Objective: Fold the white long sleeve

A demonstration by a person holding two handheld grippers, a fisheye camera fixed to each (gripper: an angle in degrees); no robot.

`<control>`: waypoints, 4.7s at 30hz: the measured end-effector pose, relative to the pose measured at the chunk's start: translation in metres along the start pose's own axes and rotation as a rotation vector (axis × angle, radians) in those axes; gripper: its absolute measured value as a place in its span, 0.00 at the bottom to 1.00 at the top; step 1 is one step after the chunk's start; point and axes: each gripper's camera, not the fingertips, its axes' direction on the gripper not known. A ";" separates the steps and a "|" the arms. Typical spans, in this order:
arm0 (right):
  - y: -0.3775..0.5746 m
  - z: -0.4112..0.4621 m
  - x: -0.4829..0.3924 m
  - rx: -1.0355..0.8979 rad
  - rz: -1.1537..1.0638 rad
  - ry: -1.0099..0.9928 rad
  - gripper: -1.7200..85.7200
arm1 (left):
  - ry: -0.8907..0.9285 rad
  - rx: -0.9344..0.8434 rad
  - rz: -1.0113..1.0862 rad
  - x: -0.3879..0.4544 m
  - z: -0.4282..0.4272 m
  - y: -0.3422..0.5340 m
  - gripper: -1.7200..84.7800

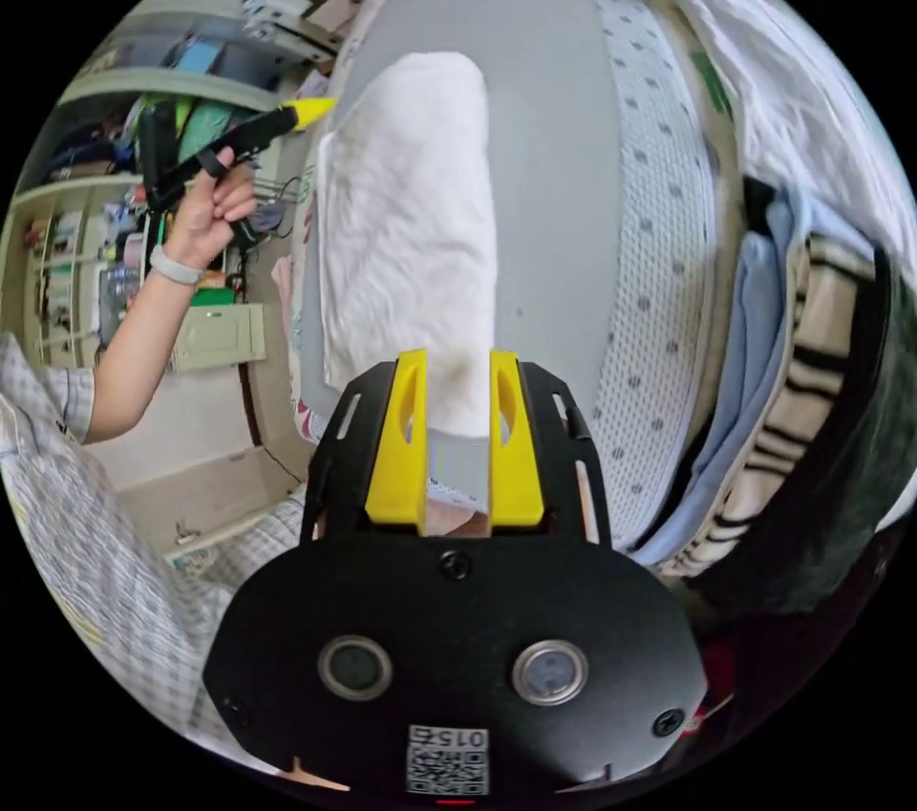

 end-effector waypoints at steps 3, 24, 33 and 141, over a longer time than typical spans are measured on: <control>0.012 0.015 0.009 -0.008 0.132 -0.053 0.13 | -0.056 -0.062 0.102 0.040 0.040 -0.058 0.09; -0.019 0.042 -0.066 -0.028 0.057 0.050 0.04 | -0.671 -0.439 0.561 0.260 0.138 -0.158 0.02; -0.033 0.040 -0.104 -0.075 0.027 0.096 0.06 | -0.936 -0.362 0.928 0.354 0.087 -0.112 0.07; -0.262 0.055 -0.465 0.409 -0.978 -0.513 0.11 | -0.218 0.840 -0.341 -0.126 -0.132 0.906 0.10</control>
